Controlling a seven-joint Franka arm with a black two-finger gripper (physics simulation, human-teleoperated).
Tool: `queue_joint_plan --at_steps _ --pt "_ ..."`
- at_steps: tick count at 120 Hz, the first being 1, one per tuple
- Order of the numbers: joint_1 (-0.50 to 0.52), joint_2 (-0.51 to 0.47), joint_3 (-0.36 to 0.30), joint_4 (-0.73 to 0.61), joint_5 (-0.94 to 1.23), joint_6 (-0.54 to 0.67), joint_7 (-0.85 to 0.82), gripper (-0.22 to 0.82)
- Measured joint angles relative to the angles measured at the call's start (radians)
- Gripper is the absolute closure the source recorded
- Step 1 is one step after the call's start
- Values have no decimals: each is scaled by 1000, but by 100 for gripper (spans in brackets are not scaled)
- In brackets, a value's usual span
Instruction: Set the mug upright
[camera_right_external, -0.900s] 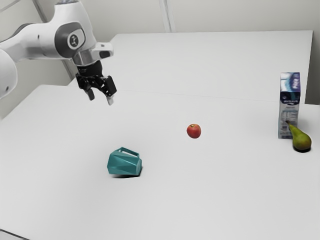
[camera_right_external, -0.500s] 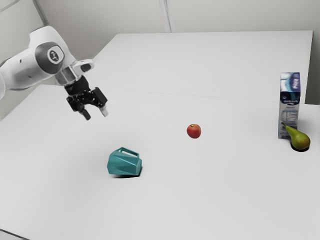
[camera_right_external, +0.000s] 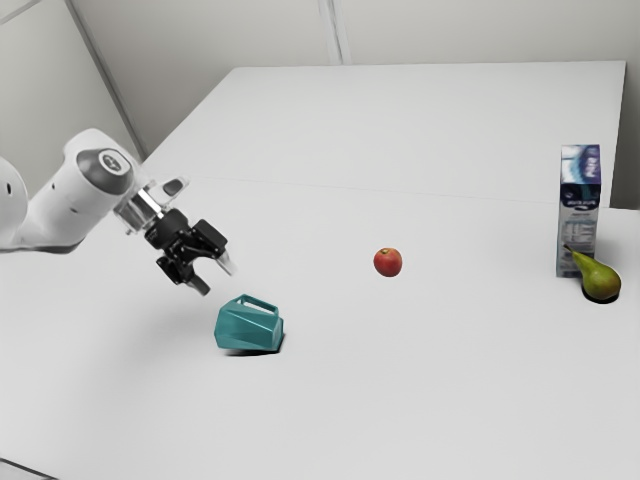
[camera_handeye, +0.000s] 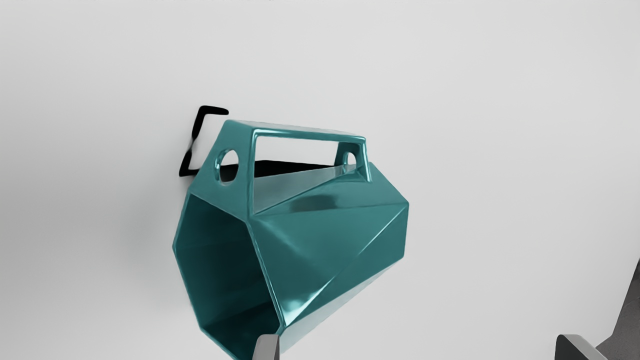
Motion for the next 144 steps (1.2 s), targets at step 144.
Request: queue_joint_plan --at_steps 144 --pt "50 85 -40 -124 -179 63 195 6"
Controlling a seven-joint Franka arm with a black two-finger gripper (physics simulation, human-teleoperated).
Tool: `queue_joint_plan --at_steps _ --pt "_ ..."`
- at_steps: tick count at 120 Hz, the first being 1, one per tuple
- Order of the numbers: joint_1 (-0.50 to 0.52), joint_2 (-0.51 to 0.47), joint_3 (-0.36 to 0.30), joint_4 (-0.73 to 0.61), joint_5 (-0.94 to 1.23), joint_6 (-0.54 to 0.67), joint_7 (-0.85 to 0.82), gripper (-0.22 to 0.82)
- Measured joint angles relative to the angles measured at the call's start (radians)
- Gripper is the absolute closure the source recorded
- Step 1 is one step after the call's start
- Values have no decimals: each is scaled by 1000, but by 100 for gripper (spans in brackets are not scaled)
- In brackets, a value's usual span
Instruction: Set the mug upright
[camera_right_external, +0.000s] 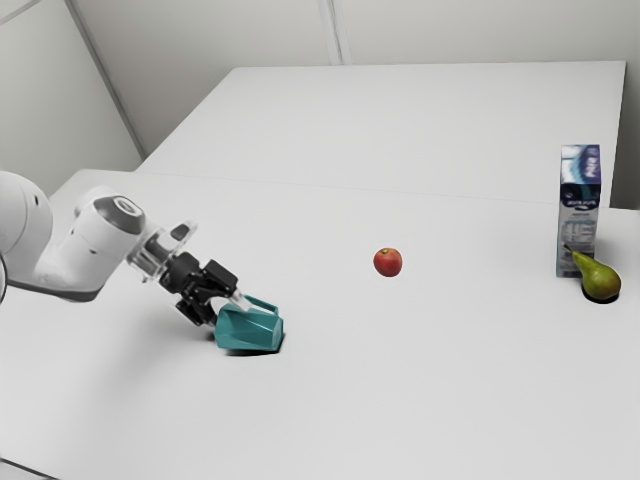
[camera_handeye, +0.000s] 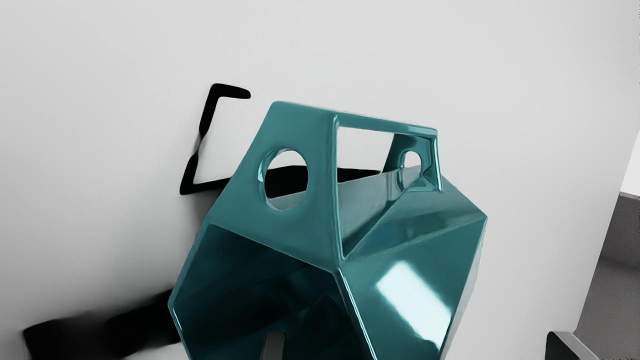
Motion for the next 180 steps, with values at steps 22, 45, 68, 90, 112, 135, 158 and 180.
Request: queue_joint_plan --at_steps 22,45,68,90,112,135,158,180 --pt "0 -3 -14 -2 -7 5 4 22" --pt "1 -9 -27 -2 -17 17 2 48" --pt "-1 -28 -60 3 -21 28 -6 60" --pt "-2 -35 -79 4 -22 38 -15 71" --pt "0 -48 -86 7 -14 44 -23 75" --pt "-2 -92 -93 5 13 52 -37 77" --pt "-61 -181 -110 -2 222 101 -66 78" --pt "-148 -210 -157 -3 521 183 -112 78"
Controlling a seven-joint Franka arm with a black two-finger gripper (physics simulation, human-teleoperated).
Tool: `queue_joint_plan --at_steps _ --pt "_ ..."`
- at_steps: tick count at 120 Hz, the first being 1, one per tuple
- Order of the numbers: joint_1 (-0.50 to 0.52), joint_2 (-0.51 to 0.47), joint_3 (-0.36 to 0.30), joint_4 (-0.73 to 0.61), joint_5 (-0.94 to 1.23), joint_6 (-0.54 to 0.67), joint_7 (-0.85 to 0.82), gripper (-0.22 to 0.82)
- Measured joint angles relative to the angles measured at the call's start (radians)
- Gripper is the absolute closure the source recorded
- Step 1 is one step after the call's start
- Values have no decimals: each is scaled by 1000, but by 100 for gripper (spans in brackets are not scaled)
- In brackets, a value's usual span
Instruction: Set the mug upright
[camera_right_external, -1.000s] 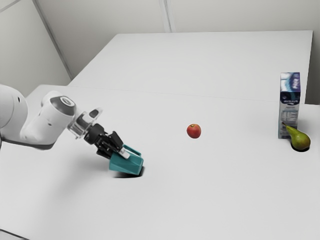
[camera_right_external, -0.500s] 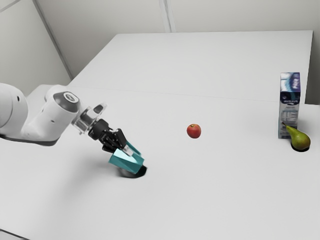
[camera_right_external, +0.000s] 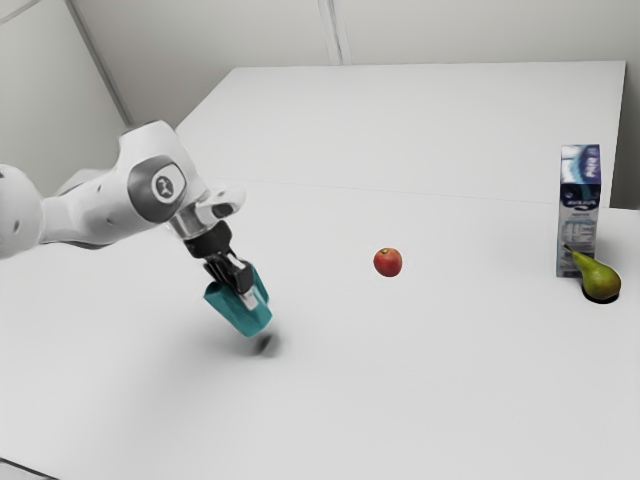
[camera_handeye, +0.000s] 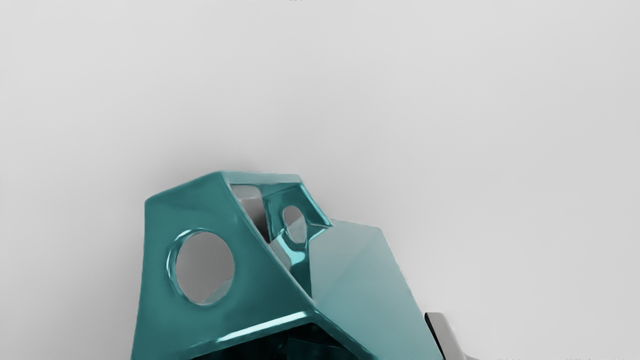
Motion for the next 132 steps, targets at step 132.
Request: queue_joint_plan --at_steps 132 --pt "-69 160 -187 61 561 235 -352 78"
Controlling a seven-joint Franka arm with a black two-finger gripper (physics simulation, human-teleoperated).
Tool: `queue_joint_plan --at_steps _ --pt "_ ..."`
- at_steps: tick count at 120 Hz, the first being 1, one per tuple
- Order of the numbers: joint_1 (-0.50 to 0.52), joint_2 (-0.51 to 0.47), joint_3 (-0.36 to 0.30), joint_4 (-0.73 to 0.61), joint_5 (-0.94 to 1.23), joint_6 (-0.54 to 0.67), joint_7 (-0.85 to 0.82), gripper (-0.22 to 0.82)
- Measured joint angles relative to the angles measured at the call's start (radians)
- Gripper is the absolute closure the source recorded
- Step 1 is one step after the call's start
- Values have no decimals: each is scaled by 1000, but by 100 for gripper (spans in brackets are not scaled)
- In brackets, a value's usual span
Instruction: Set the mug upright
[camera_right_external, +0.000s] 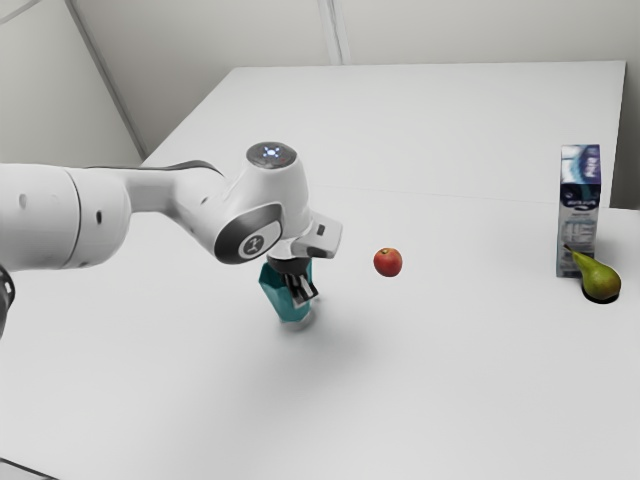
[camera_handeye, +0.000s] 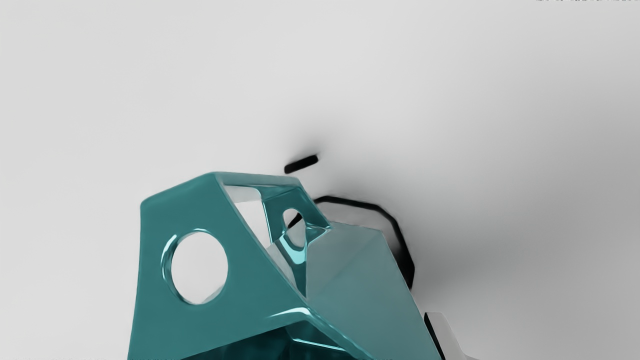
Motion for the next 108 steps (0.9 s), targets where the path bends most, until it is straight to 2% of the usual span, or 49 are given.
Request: queue_joint_plan --at_steps 75,108 --pt "0 31 3 2 2 -1 -119 78" --pt "0 22 4 10 -11 -10 -138 58"
